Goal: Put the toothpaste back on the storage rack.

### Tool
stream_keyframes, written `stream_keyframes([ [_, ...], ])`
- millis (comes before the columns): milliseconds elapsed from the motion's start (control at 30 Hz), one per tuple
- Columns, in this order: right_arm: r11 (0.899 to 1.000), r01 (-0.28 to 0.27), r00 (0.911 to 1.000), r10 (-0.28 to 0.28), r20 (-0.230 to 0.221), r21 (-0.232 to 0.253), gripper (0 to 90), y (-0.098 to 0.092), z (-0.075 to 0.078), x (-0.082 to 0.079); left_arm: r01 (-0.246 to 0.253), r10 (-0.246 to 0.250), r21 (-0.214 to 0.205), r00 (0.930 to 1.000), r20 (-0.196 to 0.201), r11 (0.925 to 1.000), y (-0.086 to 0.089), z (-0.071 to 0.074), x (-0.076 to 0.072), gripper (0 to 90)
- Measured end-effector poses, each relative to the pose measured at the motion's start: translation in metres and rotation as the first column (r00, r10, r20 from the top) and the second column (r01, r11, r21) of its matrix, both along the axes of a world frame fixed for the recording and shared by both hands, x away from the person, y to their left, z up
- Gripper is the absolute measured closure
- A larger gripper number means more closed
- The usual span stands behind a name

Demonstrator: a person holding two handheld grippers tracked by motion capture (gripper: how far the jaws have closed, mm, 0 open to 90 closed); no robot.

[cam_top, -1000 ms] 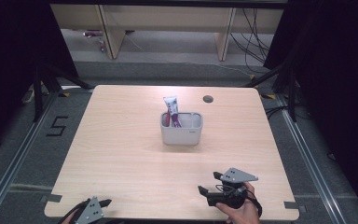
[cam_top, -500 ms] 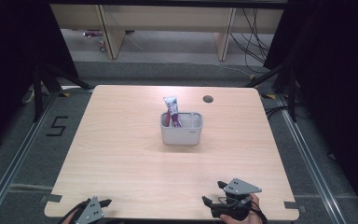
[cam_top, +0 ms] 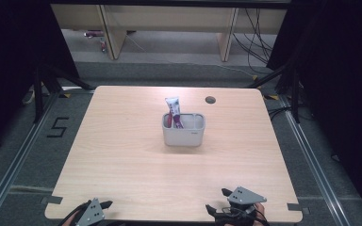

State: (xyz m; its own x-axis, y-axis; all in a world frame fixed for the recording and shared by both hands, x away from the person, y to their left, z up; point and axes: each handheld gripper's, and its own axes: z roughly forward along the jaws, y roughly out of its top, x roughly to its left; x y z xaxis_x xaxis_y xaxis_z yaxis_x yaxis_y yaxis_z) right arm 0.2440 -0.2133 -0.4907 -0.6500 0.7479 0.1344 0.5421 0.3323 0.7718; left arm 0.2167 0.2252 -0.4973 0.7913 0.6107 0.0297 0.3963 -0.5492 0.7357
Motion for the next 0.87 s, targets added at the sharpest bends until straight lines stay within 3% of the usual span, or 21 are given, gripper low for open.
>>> stream_keyframes([
  [33,0.999,-0.034,0.9989,0.034,0.032,-0.017,20.7,-0.002,-0.001,0.003,-0.002,0.002,-0.004,1.0,0.0,1.0,0.0,0.0,0.0,17.2],
  [67,0.999,-0.036,0.9986,0.037,0.037,-0.021,20.6,-0.003,-0.001,0.002,-0.003,0.003,-0.013,1.0,-0.003,0.9999,-0.001,0.0,-0.001,17.2],
  [100,1.0,-0.025,0.9994,0.025,0.023,-0.008,20.6,-0.002,-0.001,0.0,-0.004,0.004,-0.02,1.0,0.001,0.9998,-0.001,-0.001,-0.001,17.2],
  [133,0.999,-0.032,0.9985,0.033,0.044,-0.028,20.6,-0.004,-0.001,0.0,-0.004,0.004,-0.02,1.0,0.004,0.9998,0.0,-0.001,-0.001,17.2],
  [267,0.999,-0.035,0.9985,0.035,0.042,-0.007,20.6,-0.005,-0.001,-0.005,0.0,0.0,0.003,1.0,0.002,1.0,0.0,0.0,0.0,17.2],
  [367,1.0,-0.021,0.9988,0.022,0.043,-0.013,20.6,-0.007,0.0,-0.009,-0.009,0.009,-0.01,1.0,-0.001,0.9999,-0.002,-0.002,0.0,17.2],
  [433,1.0,-0.018,0.9991,0.018,0.039,-0.018,20.5,-0.008,-0.001,-0.011,-0.002,0.002,0.005,1.0,0.009,1.0,-0.002,-0.001,0.001,17.2],
  [467,0.999,-0.024,0.9974,0.026,0.068,-0.025,20.5,-0.009,-0.002,-0.011,-0.003,0.003,0.004,0.9999,0.012,1.0,-0.002,-0.001,0.0,17.2],
  [500,0.999,-0.033,0.9988,0.033,0.037,-0.008,20.5,-0.008,-0.002,-0.011,0.0,0.0,-0.002,1.0,0.01,1.0,-0.002,0.0,0.0,17.2],
  [567,0.999,-0.017,0.9981,0.019,0.059,-0.029,20.5,-0.009,-0.002,-0.011,0.002,-0.002,-0.012,1.0,0.001,0.9999,-0.002,0.001,-0.001,17.2],
  [633,1.0,-0.022,0.9988,0.023,0.044,-0.006,20.5,-0.008,-0.002,-0.012,0.002,-0.002,-0.008,1.0,0.001,1.0,-0.002,0.0,-0.001,17.2],
  [867,0.999,-0.041,0.9986,0.041,0.035,-0.001,20.1,-0.01,-0.002,-0.012,-0.005,0.005,0.012,1.0,0.007,0.9999,-0.002,-0.001,0.001,17.2],
])
